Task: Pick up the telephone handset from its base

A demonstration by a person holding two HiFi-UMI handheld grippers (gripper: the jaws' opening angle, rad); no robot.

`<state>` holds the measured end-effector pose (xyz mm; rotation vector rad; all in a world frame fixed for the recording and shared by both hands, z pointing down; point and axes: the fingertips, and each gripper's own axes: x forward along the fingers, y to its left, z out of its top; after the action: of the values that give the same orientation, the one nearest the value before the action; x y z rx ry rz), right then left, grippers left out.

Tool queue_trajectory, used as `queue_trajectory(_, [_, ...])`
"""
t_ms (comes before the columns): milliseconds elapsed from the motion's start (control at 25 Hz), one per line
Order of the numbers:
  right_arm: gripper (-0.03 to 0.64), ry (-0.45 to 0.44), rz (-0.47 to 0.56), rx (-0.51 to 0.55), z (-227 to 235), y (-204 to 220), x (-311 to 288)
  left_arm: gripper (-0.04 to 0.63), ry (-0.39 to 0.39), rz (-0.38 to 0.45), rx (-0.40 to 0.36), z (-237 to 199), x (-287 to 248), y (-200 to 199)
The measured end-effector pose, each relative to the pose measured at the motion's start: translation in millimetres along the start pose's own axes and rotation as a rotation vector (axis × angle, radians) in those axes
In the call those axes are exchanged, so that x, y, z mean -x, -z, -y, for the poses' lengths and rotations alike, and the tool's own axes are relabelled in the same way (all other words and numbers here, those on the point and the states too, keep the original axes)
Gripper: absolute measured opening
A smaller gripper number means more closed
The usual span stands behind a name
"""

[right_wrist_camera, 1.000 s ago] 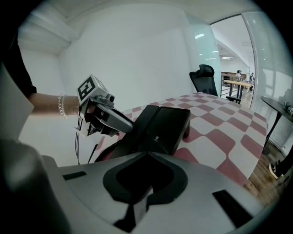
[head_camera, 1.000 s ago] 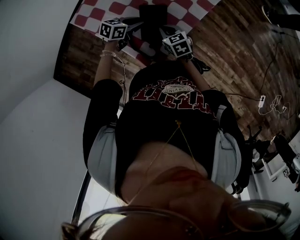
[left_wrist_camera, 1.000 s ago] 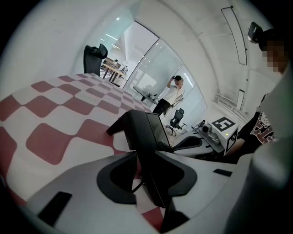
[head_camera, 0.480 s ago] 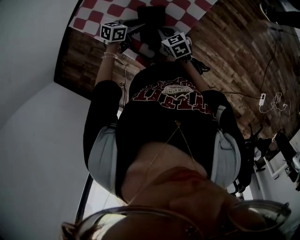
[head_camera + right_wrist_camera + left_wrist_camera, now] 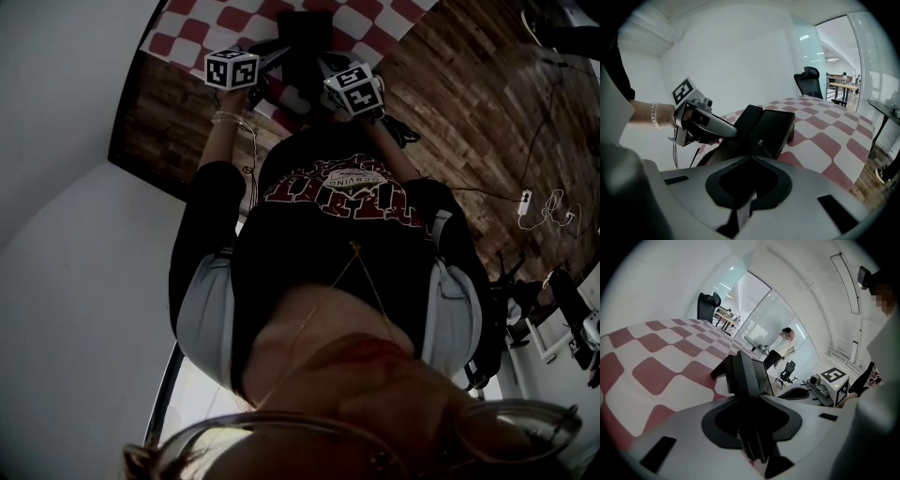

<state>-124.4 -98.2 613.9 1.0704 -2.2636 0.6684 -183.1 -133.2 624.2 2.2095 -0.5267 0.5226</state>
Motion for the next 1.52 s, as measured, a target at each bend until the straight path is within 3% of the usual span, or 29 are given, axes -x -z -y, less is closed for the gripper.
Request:
queue_trajectory(680, [0.017,-0.007,-0.009,-0.007,2.5,0.8,-4.6,0.078,0.012,0.067,0.012,14.0,3.7,-5.1])
queue_trajectory(1360, [0.017,0.001,0.012,-0.002,4.7,-3.6,-1.7,0.075,0.056,0.116,0.086,31.3,19.2,-0.9])
queue_trajectory(1520, [0.017,0.002,0.007,-0.001,5.4,-2.6,-2.6,0.075,0.064,0.159,0.116,34.7,27.1,-4.7])
